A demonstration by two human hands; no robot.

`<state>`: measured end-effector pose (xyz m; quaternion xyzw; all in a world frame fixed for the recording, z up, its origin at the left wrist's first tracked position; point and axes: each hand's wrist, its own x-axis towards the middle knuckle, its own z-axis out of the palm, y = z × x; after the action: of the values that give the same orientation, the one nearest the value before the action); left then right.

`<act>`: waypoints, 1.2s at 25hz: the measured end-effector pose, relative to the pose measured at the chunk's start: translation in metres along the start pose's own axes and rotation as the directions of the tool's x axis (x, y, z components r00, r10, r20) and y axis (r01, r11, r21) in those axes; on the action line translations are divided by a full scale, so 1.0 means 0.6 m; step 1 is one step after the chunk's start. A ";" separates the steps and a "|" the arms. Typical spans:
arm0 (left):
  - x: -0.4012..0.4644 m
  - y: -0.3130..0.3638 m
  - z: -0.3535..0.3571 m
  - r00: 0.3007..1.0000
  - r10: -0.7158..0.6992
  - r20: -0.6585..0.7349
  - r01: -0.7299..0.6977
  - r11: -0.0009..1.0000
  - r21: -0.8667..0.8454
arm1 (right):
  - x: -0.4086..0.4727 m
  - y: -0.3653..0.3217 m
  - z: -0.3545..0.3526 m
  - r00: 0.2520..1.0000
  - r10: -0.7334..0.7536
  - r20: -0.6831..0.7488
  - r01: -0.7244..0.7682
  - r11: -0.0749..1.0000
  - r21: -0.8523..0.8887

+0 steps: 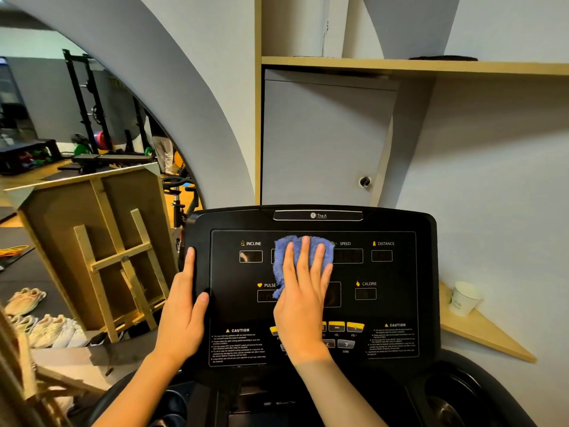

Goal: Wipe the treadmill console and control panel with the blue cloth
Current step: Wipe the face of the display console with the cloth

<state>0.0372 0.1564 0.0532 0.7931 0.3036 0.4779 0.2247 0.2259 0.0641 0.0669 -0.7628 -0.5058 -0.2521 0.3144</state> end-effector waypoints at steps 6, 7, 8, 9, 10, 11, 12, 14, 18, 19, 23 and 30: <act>0.000 0.000 -0.001 1.000 -0.004 0.002 0.004 1.000 0.008 | -0.035 -0.038 0.003 0.988 -0.127 0.089 0.129 0.992 -0.016; 0.000 0.001 -0.001 1.000 -0.002 0.003 0.002 1.000 0.008 | -0.043 -0.040 0.005 0.985 -0.141 0.095 0.142 0.990 -0.011; 0.000 0.001 -0.001 1.000 -0.002 0.002 0.002 1.000 0.006 | -0.051 -0.041 0.008 0.983 -0.154 0.097 0.155 0.988 -0.003; 0.001 0.001 -0.001 1.000 -0.003 0.002 0.003 1.000 0.003 | -0.060 -0.042 0.011 0.980 -0.170 0.098 0.171 0.985 0.001; 0.001 0.001 -0.001 1.000 -0.006 0.003 0.006 1.000 0.001 | -0.069 -0.042 0.014 0.977 -0.188 0.102 0.189 0.982 0.000; 0.001 0.000 -0.001 1.000 -0.009 0.004 0.009 1.000 0.001 | -0.079 -0.040 0.016 0.973 -0.207 0.106 0.209 0.978 -0.001; 0.001 0.000 -0.002 1.000 -0.014 0.008 0.014 1.000 0.002 | -0.088 -0.038 0.019 0.968 -0.223 0.112 0.225 0.974 -0.003; 0.001 0.003 -0.003 0.999 -0.027 0.022 0.027 1.000 0.009 | -0.105 -0.029 0.022 0.962 -0.246 0.120 0.250 0.968 -0.019; -0.001 0.011 -0.012 0.997 -0.060 0.040 0.059 0.998 0.025 | -0.130 0.000 0.029 0.955 -0.285 0.085 0.287 0.958 -0.004; -0.004 0.015 -0.015 0.997 -0.063 0.042 0.061 0.997 0.036 | -0.135 0.008 0.028 0.955 -0.286 0.073 0.285 0.958 0.021; -0.029 0.030 -0.032 0.995 -0.087 0.044 0.083 0.993 0.089 | -0.141 0.052 0.015 0.964 -0.264 0.043 0.258 0.959 0.117; -0.094 0.056 -0.041 0.985 -0.169 0.025 0.163 0.973 0.166 | -0.126 0.130 -0.030 0.987 -0.160 0.007 0.155 0.960 0.232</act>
<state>0.0039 0.0945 0.0509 0.7898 0.4025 0.4154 0.2040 0.2698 -0.0182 0.0082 -0.6815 -0.5947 -0.2061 0.3735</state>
